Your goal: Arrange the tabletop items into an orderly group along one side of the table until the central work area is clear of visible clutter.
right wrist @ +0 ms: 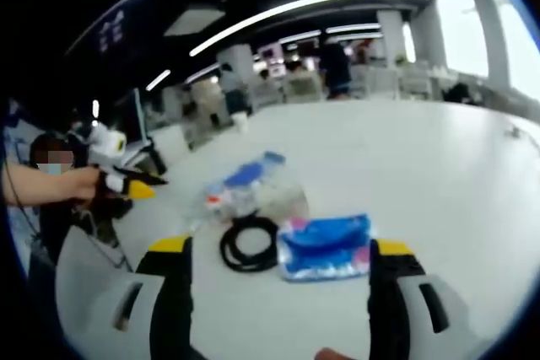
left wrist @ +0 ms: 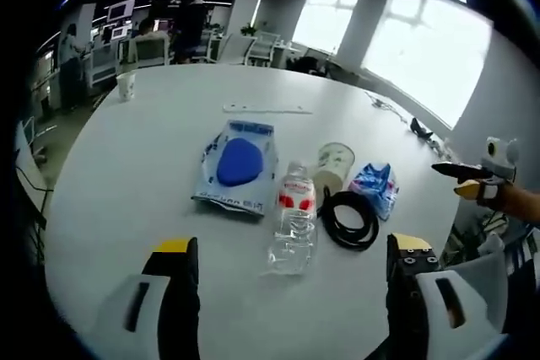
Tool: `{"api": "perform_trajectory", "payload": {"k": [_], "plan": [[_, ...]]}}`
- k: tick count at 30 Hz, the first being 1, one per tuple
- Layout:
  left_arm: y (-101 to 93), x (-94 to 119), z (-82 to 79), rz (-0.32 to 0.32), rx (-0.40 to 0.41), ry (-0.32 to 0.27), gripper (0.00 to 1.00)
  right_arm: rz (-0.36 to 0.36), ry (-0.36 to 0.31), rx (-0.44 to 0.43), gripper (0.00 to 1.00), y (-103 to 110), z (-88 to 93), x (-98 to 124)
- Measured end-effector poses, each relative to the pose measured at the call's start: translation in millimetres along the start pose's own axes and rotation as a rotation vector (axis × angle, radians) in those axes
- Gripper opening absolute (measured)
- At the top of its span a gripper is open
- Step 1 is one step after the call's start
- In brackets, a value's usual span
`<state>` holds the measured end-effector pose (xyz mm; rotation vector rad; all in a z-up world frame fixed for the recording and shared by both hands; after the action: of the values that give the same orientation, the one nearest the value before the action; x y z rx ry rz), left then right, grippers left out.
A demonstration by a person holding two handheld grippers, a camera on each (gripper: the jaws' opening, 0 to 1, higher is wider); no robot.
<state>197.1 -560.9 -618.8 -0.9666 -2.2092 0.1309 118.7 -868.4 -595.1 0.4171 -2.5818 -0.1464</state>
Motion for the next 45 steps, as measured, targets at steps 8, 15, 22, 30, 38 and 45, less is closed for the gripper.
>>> {"api": "perform_trajectory", "payload": {"k": [8, 15, 22, 30, 38, 45], "plan": [[0.5, -13, -1.3, 0.016, -0.006, 0.021, 0.91, -0.021, 0.005, 0.0, 0.83, 7, 0.5, -6], [-5.8, -25, -5.6, 0.031, -0.02, 0.036, 0.91, -0.03, 0.012, 0.004, 0.83, 9, 1.6, -11], [-6.7, -38, -7.6, 0.048, -0.028, 0.053, 0.91, -0.03, 0.016, -0.001, 0.83, 9, 2.8, -14], [-9.0, -49, -8.7, 0.055, -0.028, 0.067, 0.9, -0.025, 0.026, -0.009, 0.83, 7, 4.8, -18], [-12.7, -64, -11.1, 0.072, -0.02, 0.074, 0.89, -0.026, 0.023, -0.034, 0.83, 7, 5.3, -23], [-18.1, -74, -9.7, 0.088, -0.012, 0.092, 0.89, -0.016, 0.025, -0.064, 0.83, 4, 8.2, -24]]}}
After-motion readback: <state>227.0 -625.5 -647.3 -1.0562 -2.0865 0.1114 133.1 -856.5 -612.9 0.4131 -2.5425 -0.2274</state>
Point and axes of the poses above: the point that each gripper's makers call its tool centre point, and the gripper's own axes: x roughly backward along the fingers, y roughly to its left, z roughly out of its underside, the point moved 4 cm from there along x, roughly backward along the fingers, and after that the axes turned 6 degrees about z, right-handed, at the moved point
